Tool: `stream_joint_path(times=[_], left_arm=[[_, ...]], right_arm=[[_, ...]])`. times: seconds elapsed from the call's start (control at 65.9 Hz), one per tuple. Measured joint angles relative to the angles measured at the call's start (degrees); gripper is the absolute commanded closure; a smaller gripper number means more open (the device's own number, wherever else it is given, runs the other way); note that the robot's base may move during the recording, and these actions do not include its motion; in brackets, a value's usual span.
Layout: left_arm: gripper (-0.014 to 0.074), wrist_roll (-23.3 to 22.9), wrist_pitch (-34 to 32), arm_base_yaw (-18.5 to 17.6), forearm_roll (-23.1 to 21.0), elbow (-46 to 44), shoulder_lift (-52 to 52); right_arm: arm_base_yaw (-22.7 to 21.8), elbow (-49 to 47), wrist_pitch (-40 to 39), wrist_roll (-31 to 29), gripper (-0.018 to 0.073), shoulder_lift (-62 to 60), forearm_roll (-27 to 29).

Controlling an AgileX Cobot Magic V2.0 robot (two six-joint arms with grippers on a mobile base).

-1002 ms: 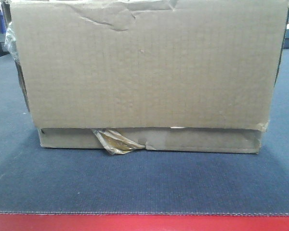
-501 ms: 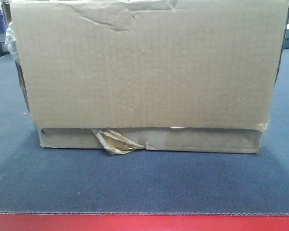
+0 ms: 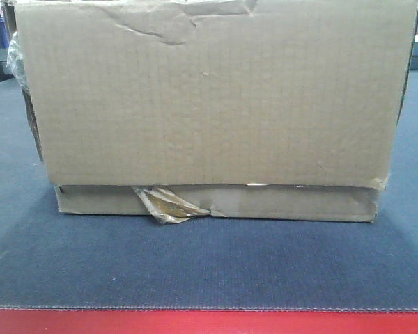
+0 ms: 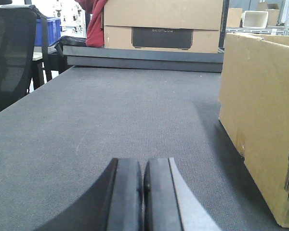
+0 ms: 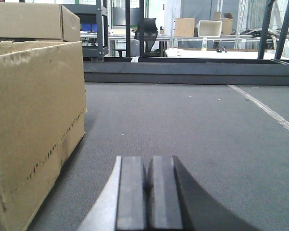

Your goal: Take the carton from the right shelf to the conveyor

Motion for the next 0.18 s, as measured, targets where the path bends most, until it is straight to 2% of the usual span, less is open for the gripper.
stream_joint_path(times=[0.182], left_arm=[[0.0582, 0.0, 0.0, 0.0, 0.0, 0.0, 0.0]], right_arm=[[0.0, 0.0, 0.0, 0.0, 0.0628, 0.0, 0.0]])
